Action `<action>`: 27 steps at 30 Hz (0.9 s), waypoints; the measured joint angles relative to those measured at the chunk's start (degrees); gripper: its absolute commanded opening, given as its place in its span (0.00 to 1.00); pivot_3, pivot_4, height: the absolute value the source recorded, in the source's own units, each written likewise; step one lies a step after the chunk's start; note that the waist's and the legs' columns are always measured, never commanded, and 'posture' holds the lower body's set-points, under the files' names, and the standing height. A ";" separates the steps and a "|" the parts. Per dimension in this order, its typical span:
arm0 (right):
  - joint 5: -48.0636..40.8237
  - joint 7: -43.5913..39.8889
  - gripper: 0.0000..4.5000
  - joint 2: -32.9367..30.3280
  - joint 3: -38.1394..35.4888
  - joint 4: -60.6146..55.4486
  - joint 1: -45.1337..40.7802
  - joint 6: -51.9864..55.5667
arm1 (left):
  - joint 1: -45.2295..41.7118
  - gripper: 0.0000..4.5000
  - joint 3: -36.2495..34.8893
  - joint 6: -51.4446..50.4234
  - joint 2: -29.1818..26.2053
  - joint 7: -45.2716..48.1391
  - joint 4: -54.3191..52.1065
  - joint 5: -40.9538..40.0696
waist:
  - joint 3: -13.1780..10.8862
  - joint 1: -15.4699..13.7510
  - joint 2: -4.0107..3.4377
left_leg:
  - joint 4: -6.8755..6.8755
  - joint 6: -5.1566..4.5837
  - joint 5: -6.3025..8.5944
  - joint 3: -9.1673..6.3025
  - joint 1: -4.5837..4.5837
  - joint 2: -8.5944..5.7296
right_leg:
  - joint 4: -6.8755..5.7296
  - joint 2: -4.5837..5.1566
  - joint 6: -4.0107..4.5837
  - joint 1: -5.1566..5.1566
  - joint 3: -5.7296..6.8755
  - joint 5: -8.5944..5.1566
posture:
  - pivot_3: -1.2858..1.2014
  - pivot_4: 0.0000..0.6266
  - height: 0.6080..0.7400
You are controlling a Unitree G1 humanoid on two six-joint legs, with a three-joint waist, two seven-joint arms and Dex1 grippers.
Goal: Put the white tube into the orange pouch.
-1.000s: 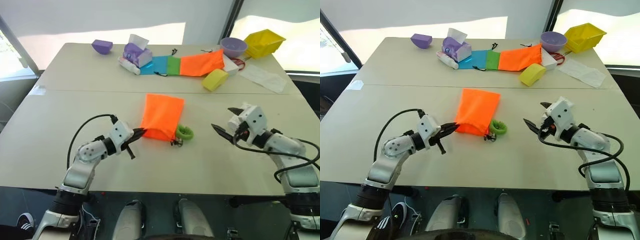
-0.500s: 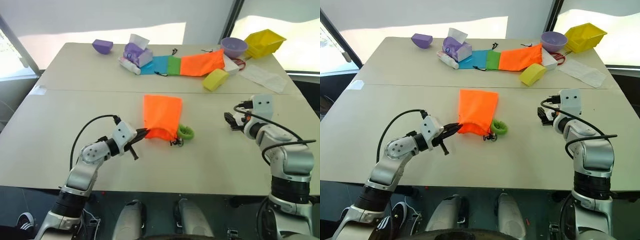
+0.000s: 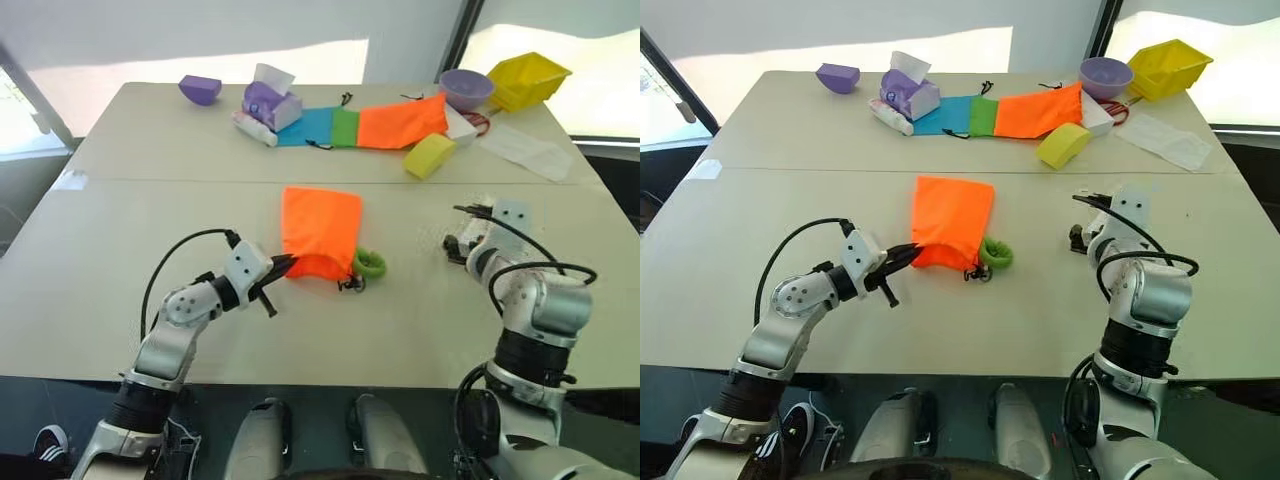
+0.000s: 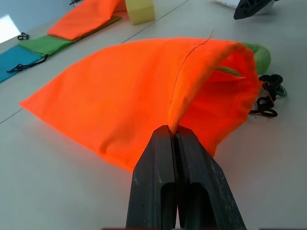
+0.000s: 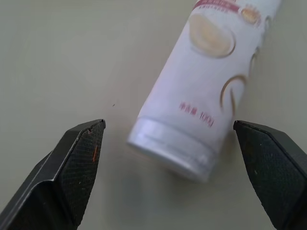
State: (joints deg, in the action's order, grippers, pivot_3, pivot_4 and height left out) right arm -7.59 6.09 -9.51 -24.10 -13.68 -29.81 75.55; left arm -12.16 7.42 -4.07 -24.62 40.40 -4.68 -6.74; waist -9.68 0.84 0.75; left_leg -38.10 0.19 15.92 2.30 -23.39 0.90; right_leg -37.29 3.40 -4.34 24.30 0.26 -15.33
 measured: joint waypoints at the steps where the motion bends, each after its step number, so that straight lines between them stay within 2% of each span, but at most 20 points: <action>1: 0.00 0.02 1.00 -0.01 0.00 0.01 0.00 -0.05 | 0.02 0.01 -0.08 0.00 -0.04 -0.08 0.00 0.00 | 0.00 -0.05 0.00 | -0.02 -0.01 -0.01 0.00 0.00 -0.01 | 0.00 0.00 -0.01 -0.01 0.00 0.01 | 0.52 0.24 1.00; 11: 1.24 0.73 1.00 -0.84 0.43 4.67 -0.27 -6.17 | 0.07 0.01 -0.28 0.00 0.05 -0.87 0.00 -0.02 | 0.00 0.07 0.01 | -0.05 -0.03 -0.02 0.13 0.01 -0.03 | 0.00 -0.02 -0.10 -0.01 -0.06 0.06 | 0.52 0.24 1.00; 14: 1.07 0.92 0.82 -0.60 -0.69 6.10 -0.93 -7.51 | 0.13 0.00 -0.28 0.00 0.05 -0.89 -0.01 -0.02 | 0.00 0.07 0.01 | -0.06 -0.03 -0.02 0.13 0.01 -0.03 | 0.00 -0.02 -0.13 -0.01 -0.07 0.07 | 0.52 0.24 1.00; 17: 1.13 0.97 0.48 -0.58 -0.79 6.76 -0.99 -8.58 | 0.15 0.00 -0.28 0.00 0.02 -0.89 -0.01 -0.02 | 0.00 0.08 0.01 | -0.06 -0.03 -0.02 0.14 0.01 -0.03 | 0.00 -0.03 -0.13 -0.01 -0.08 0.08 | 0.52 0.24 1.00; 18: 1.08 0.91 0.41 -0.58 -0.72 6.86 -0.99 -8.85 | 0.14 0.00 -0.27 0.00 0.02 -0.89 -0.01 -0.02 | 0.00 0.17 0.01 | -0.06 -0.03 -0.02 0.15 0.02 -0.03 | 0.00 -0.03 -0.13 -0.01 -0.09 0.08 | 0.52 0.24 1.00; 22: 1.07 -1.14 0.41 -2.31 1.67 7.10 0.09 -9.86 | 0.14 0.00 -0.26 -0.01 0.02 -0.86 -0.02 -0.03 | 0.01 0.23 0.01 | -0.07 -0.04 -0.02 0.16 0.03 -0.03 | 0.00 -0.03 -0.13 -0.01 -0.10 0.08 | 0.52 0.24 1.00; 27: -2.93 -16.12 0.41 -11.03 9.53 7.13 2.61 -15.25 | 0.19 0.00 -0.21 -0.03 0.01 -0.87 -0.06 -0.02 | 0.00 0.36 0.00 | -0.06 -0.04 -0.02 0.24 0.04 0.00 | 0.02 -0.18 -0.15 0.01 -0.12 0.09 | 0.52 0.24 1.00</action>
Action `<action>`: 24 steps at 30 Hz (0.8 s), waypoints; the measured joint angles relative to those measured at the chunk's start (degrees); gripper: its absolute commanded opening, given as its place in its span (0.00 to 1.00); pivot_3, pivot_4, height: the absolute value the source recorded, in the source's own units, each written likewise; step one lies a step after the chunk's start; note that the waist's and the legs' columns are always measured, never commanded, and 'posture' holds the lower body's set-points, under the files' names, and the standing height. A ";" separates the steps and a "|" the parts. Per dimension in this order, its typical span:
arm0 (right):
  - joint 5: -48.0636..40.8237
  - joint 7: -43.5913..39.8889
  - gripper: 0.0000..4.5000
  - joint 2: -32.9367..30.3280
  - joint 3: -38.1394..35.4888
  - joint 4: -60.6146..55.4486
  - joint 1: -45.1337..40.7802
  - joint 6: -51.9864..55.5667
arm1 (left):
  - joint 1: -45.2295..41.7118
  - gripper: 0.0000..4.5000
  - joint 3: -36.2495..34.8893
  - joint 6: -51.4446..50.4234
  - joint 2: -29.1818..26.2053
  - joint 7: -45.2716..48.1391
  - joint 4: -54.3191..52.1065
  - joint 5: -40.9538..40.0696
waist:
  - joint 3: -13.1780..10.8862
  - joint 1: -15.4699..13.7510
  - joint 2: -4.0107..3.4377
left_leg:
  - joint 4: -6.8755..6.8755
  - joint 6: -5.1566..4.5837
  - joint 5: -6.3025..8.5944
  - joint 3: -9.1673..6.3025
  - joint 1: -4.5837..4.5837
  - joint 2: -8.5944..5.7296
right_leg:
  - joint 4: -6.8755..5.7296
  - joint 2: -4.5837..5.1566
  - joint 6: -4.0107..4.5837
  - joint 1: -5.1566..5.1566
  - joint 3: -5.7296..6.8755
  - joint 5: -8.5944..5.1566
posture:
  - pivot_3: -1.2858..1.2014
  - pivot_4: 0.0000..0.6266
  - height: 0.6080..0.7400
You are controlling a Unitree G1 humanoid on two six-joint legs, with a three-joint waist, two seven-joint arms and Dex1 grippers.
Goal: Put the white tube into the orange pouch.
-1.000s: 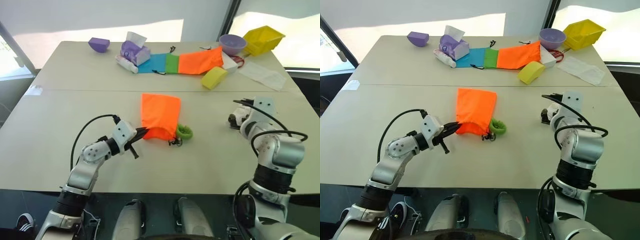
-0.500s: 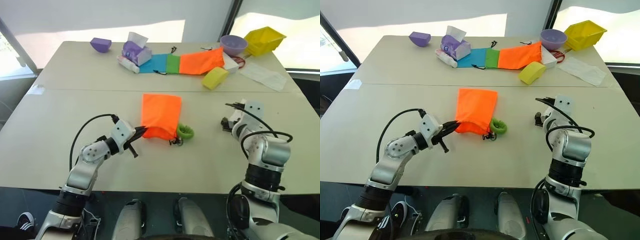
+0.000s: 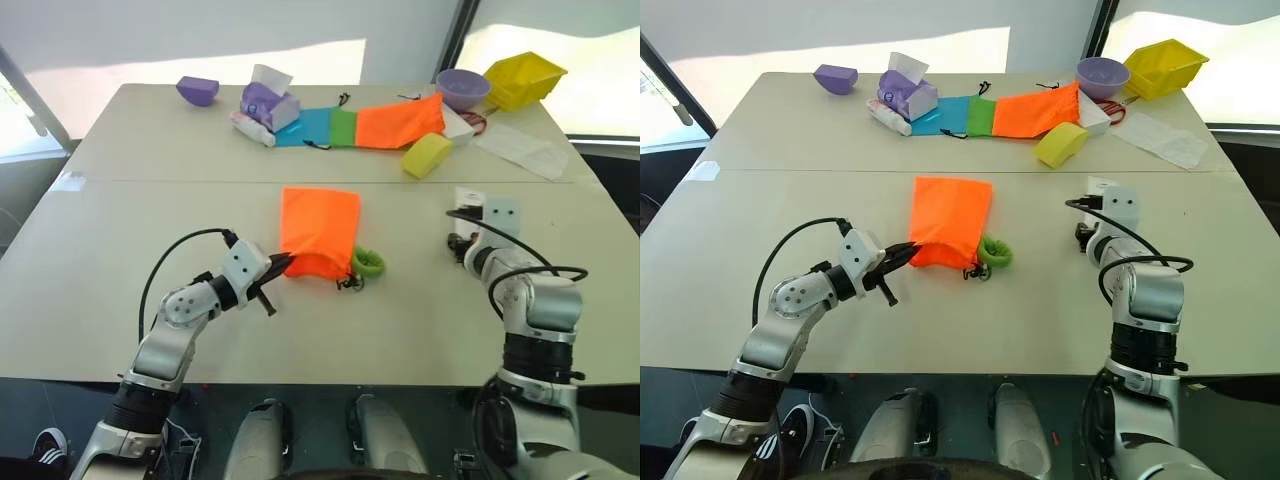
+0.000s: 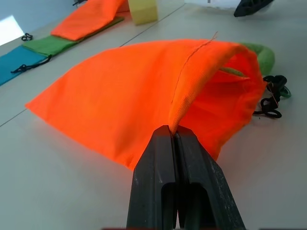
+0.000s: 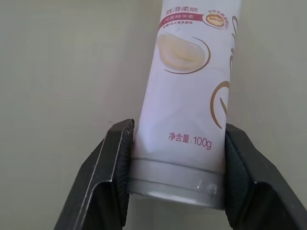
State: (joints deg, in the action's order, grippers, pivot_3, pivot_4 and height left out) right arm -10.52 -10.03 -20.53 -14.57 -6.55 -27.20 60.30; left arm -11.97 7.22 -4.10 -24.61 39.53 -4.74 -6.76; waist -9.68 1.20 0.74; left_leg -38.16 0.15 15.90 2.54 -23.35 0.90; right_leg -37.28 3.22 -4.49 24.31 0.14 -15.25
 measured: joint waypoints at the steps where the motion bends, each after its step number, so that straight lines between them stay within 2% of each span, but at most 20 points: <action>1: -2.27 -4.92 0.41 -2.68 0.92 0.00 -0.02 -1.02 | 0.00 0.00 0.05 0.02 0.00 0.09 -0.01 -0.01 | -0.02 -0.17 -0.02 | 0.00 0.00 0.00 -0.02 -0.01 0.02 | 0.00 -0.03 0.00 0.00 0.01 0.00 | 0.52 0.24 1.00; 5: -11.72 -21.03 0.41 -10.79 0.33 -6.54 1.59 -3.37 | 0.05 0.00 0.01 0.04 -0.25 0.44 0.12 -0.03 | -0.03 -0.60 -0.02 | 0.02 -0.01 0.01 -0.09 -0.07 0.03 | 0.09 -0.02 -0.02 0.01 0.01 -0.01 | 0.52 0.24 1.00; 9: -24.11 -39.04 0.41 -20.38 0.94 -23.03 14.44 -4.63 | -0.39 0.00 -0.16 0.05 -0.42 0.59 0.18 -0.09 | -0.03 -0.97 0.02 | 0.04 -0.15 0.10 -0.30 -0.10 0.03 | 0.27 0.02 -0.15 -0.16 0.09 -0.10 | 0.52 0.24 1.00; 12: -29.16 -45.62 0.41 -24.30 3.38 -28.72 23.08 -3.67 | -0.22 0.00 -0.18 0.03 -0.68 0.86 0.23 -0.09 | -0.05 -0.54 0.05 | -0.02 -0.15 0.10 -0.20 -0.04 -0.02 | 0.25 0.20 -0.14 -0.20 0.06 -0.09 | 0.52 0.24 1.00; 17: -25.93 -44.45 0.41 -25.00 11.16 -31.10 25.73 -7.81 | -0.13 0.00 -0.21 0.03 -0.66 1.19 0.12 -0.20 | -0.07 -0.48 0.19 | -0.11 -0.19 0.04 -0.11 0.17 -0.01 | 0.24 0.22 0.27 -0.36 0.01 -0.07 | 0.52 0.24 1.00; 21: -17.12 -36.00 0.41 -18.05 21.98 -25.28 24.42 -12.23 | -0.33 0.00 -0.07 0.03 -0.08 1.76 -0.37 -1.06 | -0.07 -0.56 0.22 | -0.11 -0.19 -0.20 -0.07 0.10 -0.01 | 0.18 0.27 0.40 -0.28 0.02 0.05 | 0.52 0.24 1.00; 24: -15.33 -32.05 0.41 -15.34 22.45 -23.28 23.97 -12.64 | -0.33 0.00 -0.25 0.02 -0.44 1.72 -0.57 -1.31 | -0.07 -0.68 0.23 | -0.11 -0.14 -0.35 -0.06 0.03 -0.01 | 0.22 0.30 0.37 -0.26 0.02 0.06 | 0.52 0.24 1.00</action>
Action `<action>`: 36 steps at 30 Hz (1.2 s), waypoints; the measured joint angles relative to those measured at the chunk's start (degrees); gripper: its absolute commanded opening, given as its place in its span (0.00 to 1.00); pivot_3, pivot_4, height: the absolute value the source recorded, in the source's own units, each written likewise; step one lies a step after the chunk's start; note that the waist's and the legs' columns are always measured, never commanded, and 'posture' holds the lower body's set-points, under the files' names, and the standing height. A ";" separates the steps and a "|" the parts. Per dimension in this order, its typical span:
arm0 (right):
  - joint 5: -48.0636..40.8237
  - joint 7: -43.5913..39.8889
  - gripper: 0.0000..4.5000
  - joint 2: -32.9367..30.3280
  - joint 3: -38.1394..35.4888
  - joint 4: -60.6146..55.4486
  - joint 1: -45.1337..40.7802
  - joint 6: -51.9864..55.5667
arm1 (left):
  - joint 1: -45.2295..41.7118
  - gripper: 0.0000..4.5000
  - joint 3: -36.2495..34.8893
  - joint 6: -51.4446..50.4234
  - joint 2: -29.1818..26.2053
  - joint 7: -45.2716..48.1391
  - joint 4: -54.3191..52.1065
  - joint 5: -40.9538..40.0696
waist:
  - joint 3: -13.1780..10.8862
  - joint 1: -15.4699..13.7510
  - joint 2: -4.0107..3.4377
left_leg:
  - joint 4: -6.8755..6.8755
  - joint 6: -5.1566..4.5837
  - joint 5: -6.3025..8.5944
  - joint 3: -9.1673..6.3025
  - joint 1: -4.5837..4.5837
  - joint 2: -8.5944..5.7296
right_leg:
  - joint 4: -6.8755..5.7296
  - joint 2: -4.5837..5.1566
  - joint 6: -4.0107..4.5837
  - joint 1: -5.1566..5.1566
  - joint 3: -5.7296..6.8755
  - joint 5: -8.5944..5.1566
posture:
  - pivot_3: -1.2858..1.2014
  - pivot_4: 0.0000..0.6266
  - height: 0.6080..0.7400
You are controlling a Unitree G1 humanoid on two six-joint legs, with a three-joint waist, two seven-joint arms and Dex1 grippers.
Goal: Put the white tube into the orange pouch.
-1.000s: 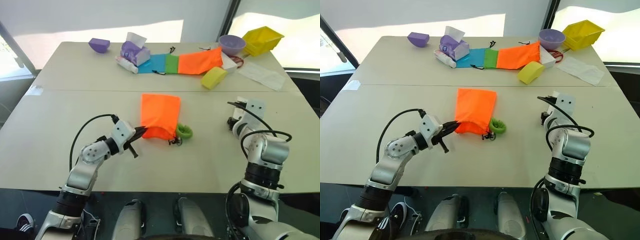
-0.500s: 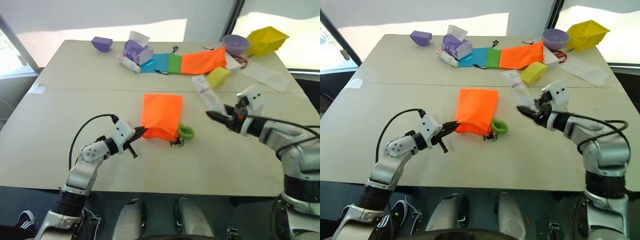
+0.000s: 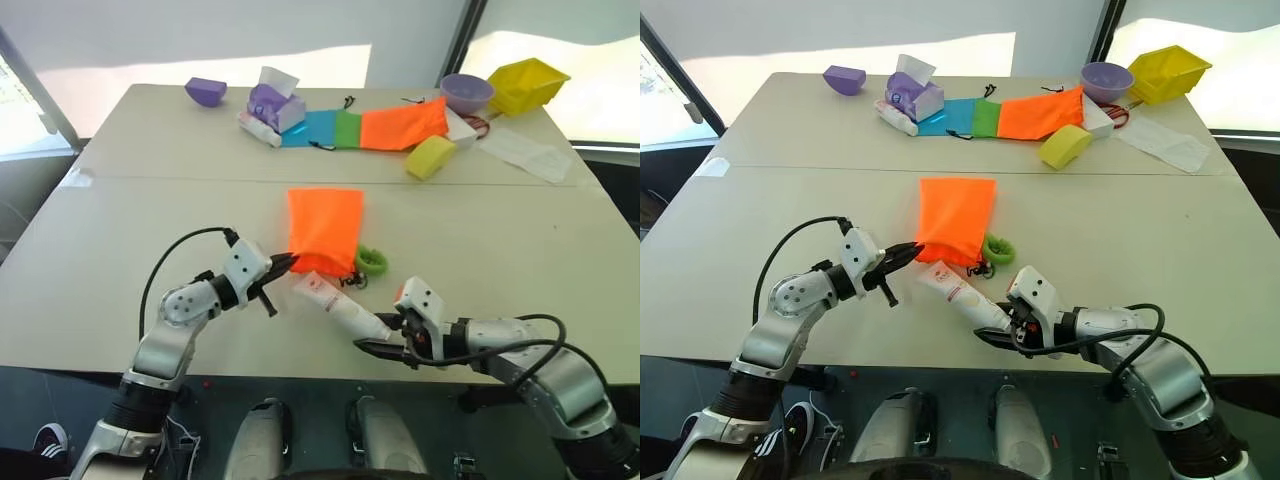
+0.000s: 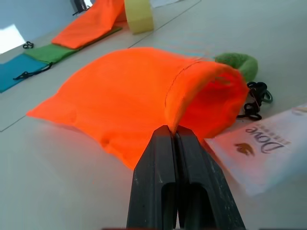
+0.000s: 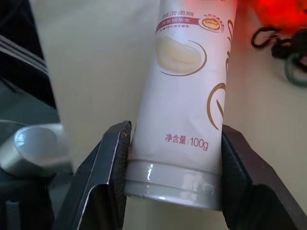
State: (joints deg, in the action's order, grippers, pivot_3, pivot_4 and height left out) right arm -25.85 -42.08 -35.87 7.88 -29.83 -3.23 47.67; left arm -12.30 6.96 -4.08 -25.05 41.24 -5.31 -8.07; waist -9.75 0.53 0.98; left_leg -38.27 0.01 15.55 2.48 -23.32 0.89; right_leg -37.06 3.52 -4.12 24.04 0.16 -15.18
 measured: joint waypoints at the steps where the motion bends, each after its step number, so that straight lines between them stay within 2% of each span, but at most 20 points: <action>1: 0.03 0.96 0.41 0.91 -0.21 0.02 -0.39 -0.18 | 0.01 0.00 0.00 0.00 -0.15 0.03 0.00 -0.01 | 0.00 0.01 0.00 | 0.00 0.00 0.00 0.00 -0.02 0.00 | 0.02 0.01 -0.10 0.01 0.00 0.05 | 0.52 0.24 1.00; 4: -0.43 2.96 0.41 3.11 -1.25 -0.13 -1.25 -0.21 | 0.03 0.00 0.01 0.00 -0.59 0.20 -0.01 -0.05 | 0.00 0.02 0.00 | 0.03 0.00 0.00 0.00 -0.03 0.00 | 0.03 0.02 -0.17 0.03 0.01 0.09 | 0.52 0.24 1.00; 9: -3.40 3.83 0.41 2.93 -2.63 -2.68 -1.07 2.66 | 0.22 0.00 0.03 0.01 -0.63 0.17 -0.05 -0.08 | 0.00 0.00 0.01 | 0.06 0.00 0.00 -0.03 -0.04 0.01 | 0.01 0.03 -0.17 0.04 0.04 0.09 | 0.52 0.24 1.00; 12: -3.53 11.72 0.41 9.82 -3.43 -2.51 -3.31 7.17 | 0.18 0.00 0.16 0.00 -0.38 0.18 -0.11 -0.09 | 0.00 0.33 0.00 | 0.06 0.01 0.00 -0.02 -0.04 0.03 | -0.10 0.02 -0.11 0.13 0.01 0.11 | 0.52 0.24 1.00; 18: -2.25 22.97 0.41 16.40 -3.48 -2.32 -7.12 14.71 | 0.00 0.00 0.50 -0.18 0.83 -0.08 -0.14 -0.09 | 0.01 0.03 0.00 | 0.06 0.05 -0.03 -0.03 -0.10 0.03 | -0.07 0.06 -0.04 0.16 0.02 0.08 | 0.52 0.24 1.00; 24: -2.52 25.65 0.41 16.21 -3.89 -3.85 -6.78 19.40 | -0.78 0.00 0.83 -0.47 1.19 -0.13 -0.17 -0.08 | 0.01 0.13 0.00 | 0.08 0.05 -0.03 0.00 -0.13 0.00 | -0.03 0.10 -0.12 0.17 0.03 0.12 | 0.52 0.24 1.00; 29: -1.14 31.00 0.41 21.05 -4.08 -2.01 -10.33 22.57 | -0.69 0.00 0.82 -0.47 1.43 -0.09 -0.37 -0.14 | 0.01 0.26 0.00 | 0.08 0.05 -0.04 -0.01 -0.08 0.01 | -0.12 0.06 -0.07 0.18 0.04 0.12 | 0.52 0.24 1.00; 36: 2.20 34.07 0.41 22.90 -3.64 1.55 -13.85 22.11 | -0.64 0.00 1.09 -0.56 1.66 -0.09 -0.54 -0.14 | 0.01 0.22 0.00 | 0.07 0.04 -0.06 0.03 -0.11 0.00 | -0.07 0.04 -0.11 0.19 0.04 0.15 | 0.52 0.24 1.00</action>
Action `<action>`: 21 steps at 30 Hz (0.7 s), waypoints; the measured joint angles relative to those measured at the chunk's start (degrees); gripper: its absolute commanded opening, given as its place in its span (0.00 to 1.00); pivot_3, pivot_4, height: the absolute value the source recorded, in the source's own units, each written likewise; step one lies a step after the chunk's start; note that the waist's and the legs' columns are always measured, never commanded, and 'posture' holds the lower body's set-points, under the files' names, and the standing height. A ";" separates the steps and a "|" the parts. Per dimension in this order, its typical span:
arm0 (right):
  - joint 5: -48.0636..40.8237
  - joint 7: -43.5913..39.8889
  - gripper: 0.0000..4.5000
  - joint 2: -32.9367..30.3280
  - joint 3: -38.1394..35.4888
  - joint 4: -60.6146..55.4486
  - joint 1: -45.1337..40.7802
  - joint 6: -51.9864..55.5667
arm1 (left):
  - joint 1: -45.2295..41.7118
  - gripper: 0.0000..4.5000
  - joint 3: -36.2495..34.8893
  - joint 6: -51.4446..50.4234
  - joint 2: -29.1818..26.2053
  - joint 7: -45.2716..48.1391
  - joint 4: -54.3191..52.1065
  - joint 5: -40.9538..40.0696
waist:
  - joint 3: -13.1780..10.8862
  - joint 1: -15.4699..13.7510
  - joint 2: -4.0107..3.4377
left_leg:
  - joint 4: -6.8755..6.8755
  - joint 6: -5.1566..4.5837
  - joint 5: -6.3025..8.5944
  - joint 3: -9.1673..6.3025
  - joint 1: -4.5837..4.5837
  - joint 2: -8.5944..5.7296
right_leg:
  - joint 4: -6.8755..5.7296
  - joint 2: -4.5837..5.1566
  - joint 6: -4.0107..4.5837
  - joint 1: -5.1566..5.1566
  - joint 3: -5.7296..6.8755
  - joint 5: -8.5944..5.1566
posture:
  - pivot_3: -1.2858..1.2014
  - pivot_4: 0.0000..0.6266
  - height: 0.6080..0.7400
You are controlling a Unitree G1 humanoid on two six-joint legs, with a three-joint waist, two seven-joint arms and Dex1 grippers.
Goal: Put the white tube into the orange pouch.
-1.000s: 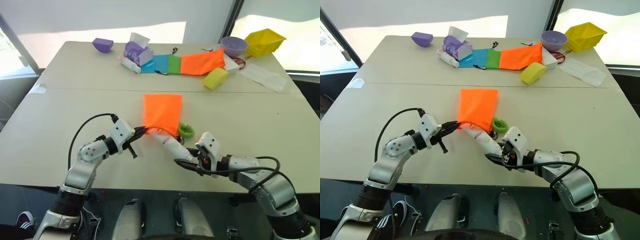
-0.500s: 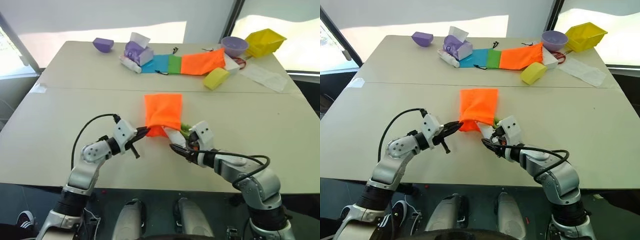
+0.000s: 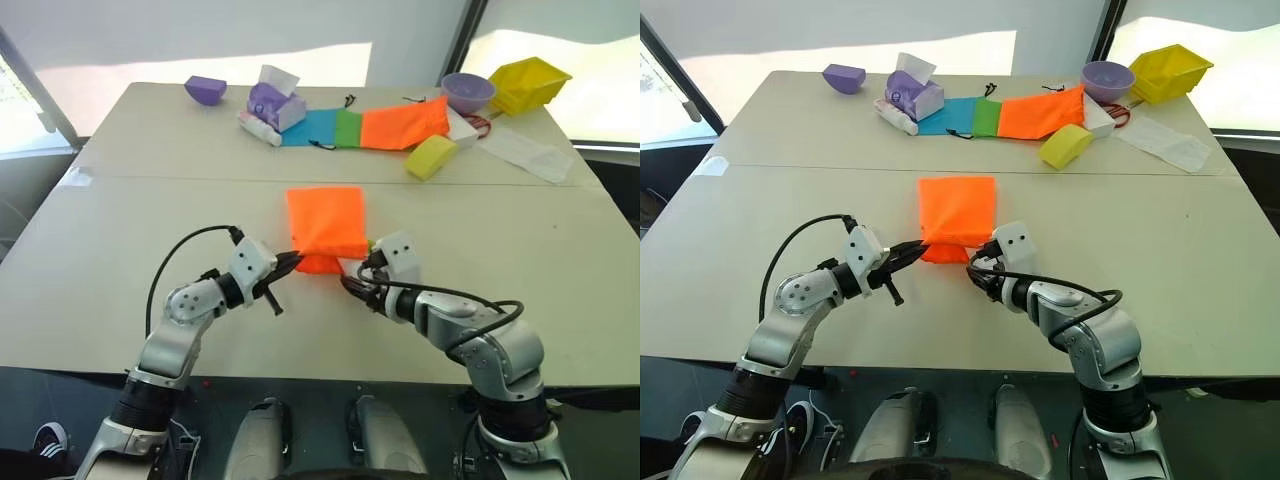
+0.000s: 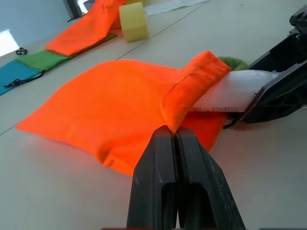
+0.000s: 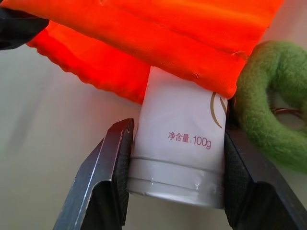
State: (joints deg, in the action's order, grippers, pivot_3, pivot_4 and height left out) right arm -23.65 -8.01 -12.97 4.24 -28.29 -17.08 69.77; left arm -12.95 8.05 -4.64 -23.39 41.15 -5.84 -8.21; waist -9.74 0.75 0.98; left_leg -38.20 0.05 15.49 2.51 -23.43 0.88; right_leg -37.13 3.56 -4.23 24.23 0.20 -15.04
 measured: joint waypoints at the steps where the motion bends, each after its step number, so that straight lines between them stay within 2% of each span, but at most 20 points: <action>1: 0.50 0.03 0.41 -0.23 0.26 0.40 -0.42 -0.21 | 0.01 0.00 0.10 0.00 0.03 0.01 -0.01 0.00 | 0.00 0.01 0.00 | 0.00 0.00 0.00 0.00 0.00 0.00 | 0.00 -0.01 0.00 0.00 0.00 0.00 | 0.52 0.24 1.00; 16: 6.71 1.48 0.41 4.15 4.24 14.90 -11.48 -2.89 | 0.05 0.00 0.42 -0.02 0.99 -0.18 -0.10 0.10 | 0.00 0.19 0.00 | 0.00 -0.10 -0.08 0.04 0.03 0.02 | -0.04 -0.08 -0.07 0.01 -0.02 0.07 | 0.52 0.24 1.00; 19: 7.04 0.29 0.41 3.70 4.61 15.23 -11.59 -3.18 | 0.32 0.00 0.41 -0.02 0.97 -0.39 -0.81 0.17 | 0.00 0.20 0.00 | 0.01 -0.10 -0.08 0.07 0.02 0.01 | -0.02 -0.05 -0.07 0.00 -0.02 0.07 | 0.52 0.24 1.00; 21: 7.37 -1.42 0.41 0.98 7.30 13.97 -11.56 -2.93 | 0.47 0.00 0.24 -0.04 0.97 -0.80 -1.19 0.16 | 0.00 0.20 0.00 | 0.01 -0.10 -0.08 0.06 0.02 0.01 | -0.02 -0.03 -0.07 0.01 -0.02 0.07 | 0.52 0.24 1.00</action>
State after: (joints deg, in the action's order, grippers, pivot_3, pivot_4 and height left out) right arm -16.28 -9.43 -11.99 11.54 -14.32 -28.64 66.84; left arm -12.47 8.29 -4.68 -22.42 40.36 -7.03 -8.06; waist -9.74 0.95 0.98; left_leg -38.19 -0.06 15.41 2.57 -23.41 0.90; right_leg -37.14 3.53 -4.30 24.23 0.18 -14.97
